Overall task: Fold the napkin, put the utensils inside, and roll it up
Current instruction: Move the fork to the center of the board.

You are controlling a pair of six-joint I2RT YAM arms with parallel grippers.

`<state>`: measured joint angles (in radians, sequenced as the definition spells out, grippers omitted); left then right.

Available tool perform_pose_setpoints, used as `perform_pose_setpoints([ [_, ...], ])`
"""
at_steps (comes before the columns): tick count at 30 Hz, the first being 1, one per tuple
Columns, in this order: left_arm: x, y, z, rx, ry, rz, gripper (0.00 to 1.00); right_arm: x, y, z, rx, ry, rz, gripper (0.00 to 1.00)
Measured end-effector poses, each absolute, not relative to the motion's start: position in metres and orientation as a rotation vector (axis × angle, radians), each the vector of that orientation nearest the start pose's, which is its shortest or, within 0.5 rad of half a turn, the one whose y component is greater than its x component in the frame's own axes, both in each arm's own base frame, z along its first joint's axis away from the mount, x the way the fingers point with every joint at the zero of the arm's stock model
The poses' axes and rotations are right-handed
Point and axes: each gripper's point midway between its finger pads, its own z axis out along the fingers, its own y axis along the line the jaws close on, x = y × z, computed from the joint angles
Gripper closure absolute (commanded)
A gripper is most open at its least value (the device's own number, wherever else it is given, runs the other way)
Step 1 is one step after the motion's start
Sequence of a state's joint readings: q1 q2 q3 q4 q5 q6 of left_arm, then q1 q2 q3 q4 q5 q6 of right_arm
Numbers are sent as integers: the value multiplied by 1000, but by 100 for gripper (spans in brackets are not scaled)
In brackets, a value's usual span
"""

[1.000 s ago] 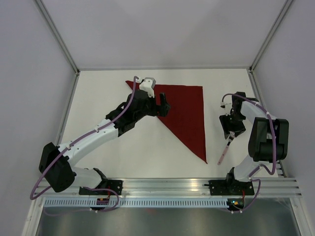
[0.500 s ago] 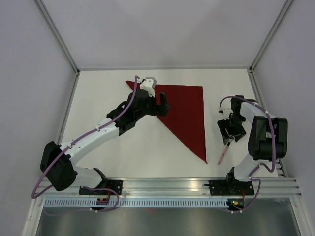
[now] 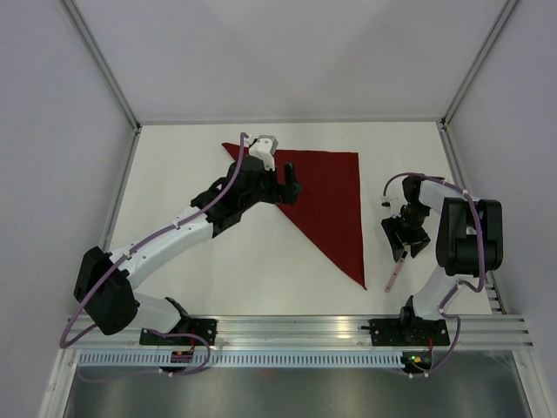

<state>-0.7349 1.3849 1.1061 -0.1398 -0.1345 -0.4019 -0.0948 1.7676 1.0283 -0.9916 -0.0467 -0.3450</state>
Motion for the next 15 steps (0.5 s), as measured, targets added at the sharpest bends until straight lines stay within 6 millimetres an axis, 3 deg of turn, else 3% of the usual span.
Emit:
perform_pose_setpoints([
  [15, 332, -288, 226, 247, 2022, -598, 0, 213, -23, 10, -377, 3304, 163, 46],
])
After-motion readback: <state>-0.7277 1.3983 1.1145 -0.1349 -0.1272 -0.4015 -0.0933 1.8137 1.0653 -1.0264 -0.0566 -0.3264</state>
